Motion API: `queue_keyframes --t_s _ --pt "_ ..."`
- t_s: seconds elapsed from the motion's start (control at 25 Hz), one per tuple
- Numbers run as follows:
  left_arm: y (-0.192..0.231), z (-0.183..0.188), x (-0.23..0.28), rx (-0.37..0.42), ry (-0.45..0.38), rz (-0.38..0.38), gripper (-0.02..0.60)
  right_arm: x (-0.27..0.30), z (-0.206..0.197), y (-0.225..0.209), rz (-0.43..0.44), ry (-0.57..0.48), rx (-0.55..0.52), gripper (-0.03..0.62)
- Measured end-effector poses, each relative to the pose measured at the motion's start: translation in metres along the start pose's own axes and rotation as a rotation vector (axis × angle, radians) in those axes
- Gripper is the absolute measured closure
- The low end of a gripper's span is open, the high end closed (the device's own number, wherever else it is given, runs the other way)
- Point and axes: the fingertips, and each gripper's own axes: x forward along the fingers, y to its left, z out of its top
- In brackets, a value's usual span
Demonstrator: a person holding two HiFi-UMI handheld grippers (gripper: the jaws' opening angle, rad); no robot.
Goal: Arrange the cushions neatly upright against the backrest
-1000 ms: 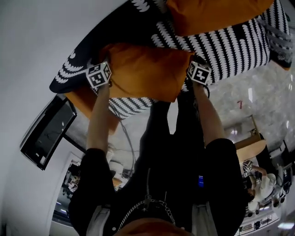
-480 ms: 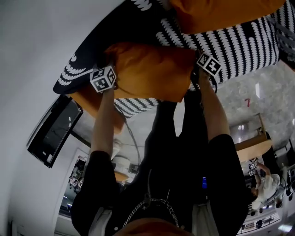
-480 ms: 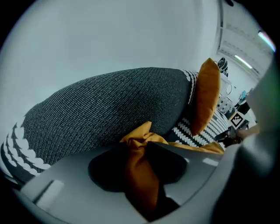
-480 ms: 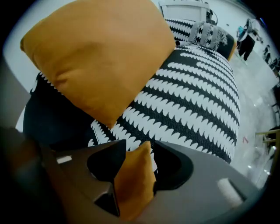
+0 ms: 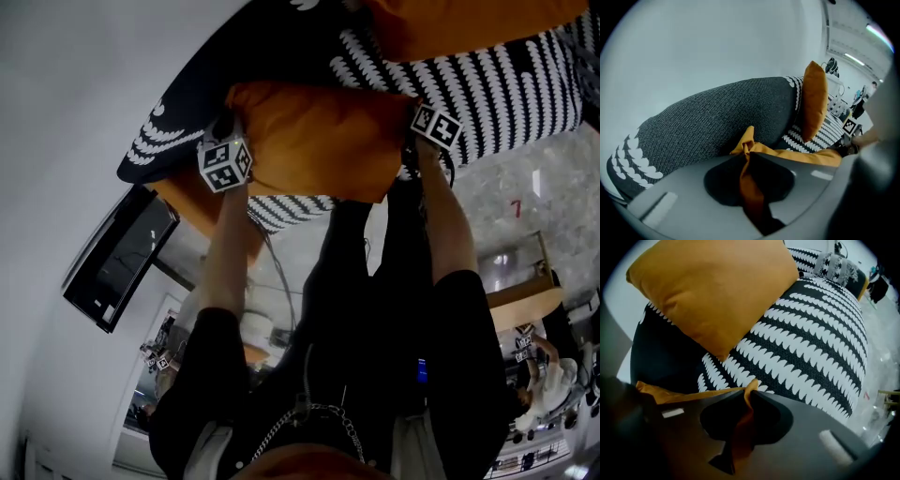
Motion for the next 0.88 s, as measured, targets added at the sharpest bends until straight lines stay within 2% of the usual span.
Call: queue_keyframes --t_s 0.2,0.36,0.52,0.72,0.88 --pt "0.016 -0.008 -0.036 -0.05 -0.022 0.017 0.54 -0.024 -0.001 0.026 0.007 -0.019 -0.108 0.559" --pt "0.02 -0.023 -0.065 -0.088 -0.034 0.039 0.541 -0.052 -0.004 0.036 0.021 -0.051 -0.119 0.566" --pt "0.023 -0.038 -0.098 -0.133 -0.068 0.064 0.545 -0.082 -0.005 0.052 -0.006 -0.076 -0.192 0.571" --pt "0.036 -0.065 -0.135 -0.138 -0.069 0.069 0.548 -0.118 -0.027 0.071 -0.038 -0.105 -0.239 0.574" --pt "0.05 -0.094 -0.167 -0.182 -0.072 0.07 0.549 -0.144 -0.049 0.091 -0.058 -0.093 -0.319 0.574"
